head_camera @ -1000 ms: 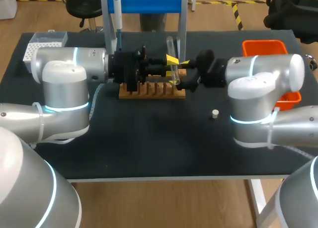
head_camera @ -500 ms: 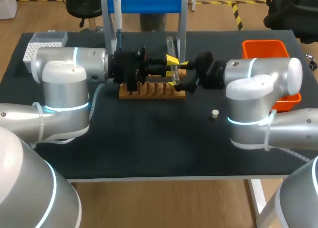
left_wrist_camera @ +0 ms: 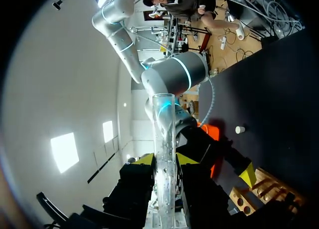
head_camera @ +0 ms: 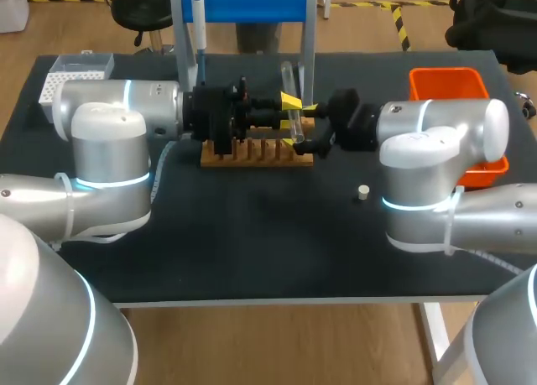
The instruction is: Invert the test tube, pick up the pipette, mount the tip to pipette, aspirate from beaker and dispense into the tube, eject the tip, return the pipette, and cap with the stopper.
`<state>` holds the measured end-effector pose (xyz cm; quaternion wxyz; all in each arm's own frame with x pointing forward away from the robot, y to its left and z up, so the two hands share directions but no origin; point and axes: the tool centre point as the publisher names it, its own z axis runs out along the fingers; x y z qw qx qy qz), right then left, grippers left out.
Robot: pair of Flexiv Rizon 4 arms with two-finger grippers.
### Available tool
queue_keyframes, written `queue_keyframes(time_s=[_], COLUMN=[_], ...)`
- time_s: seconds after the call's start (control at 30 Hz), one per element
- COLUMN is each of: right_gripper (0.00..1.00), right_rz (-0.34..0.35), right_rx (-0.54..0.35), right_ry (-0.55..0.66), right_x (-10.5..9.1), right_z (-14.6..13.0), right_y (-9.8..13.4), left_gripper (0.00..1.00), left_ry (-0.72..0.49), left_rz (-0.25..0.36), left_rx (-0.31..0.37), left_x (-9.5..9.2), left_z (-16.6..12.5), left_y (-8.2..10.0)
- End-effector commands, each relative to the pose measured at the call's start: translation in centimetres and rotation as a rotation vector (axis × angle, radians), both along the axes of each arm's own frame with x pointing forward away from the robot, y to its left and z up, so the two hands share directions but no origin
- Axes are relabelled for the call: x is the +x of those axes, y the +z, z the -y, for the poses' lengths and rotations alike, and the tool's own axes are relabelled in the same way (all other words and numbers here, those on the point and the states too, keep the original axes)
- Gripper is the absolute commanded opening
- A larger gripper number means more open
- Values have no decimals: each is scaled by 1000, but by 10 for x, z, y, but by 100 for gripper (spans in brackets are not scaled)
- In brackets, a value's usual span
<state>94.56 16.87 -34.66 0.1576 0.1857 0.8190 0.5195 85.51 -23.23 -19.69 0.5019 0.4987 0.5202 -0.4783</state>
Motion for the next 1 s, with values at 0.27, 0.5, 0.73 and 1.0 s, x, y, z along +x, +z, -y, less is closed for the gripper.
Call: queue_keyframes(time_s=[0.27, 0.5, 0.73, 1.0], right_gripper=[100, 100, 100, 100], right_rz=[5, 5, 5, 5], right_rx=[5, 5, 5, 5], right_ry=[-3, -3, -3, -3], right_x=[0, 0, 0, 0], right_z=[-1, -1, -1, -1], right_y=[-3, -3, -3, -3], left_gripper=[0, 0, 0, 0], left_ry=[2, 2, 4, 103], left_rz=[2, 2, -58, -713], left_rx=[-2, -2, -10, -215], left_x=[0, 0, 3, 21], left_z=[1, 1, -1, -25], left_y=[0, 0, -2, 3])
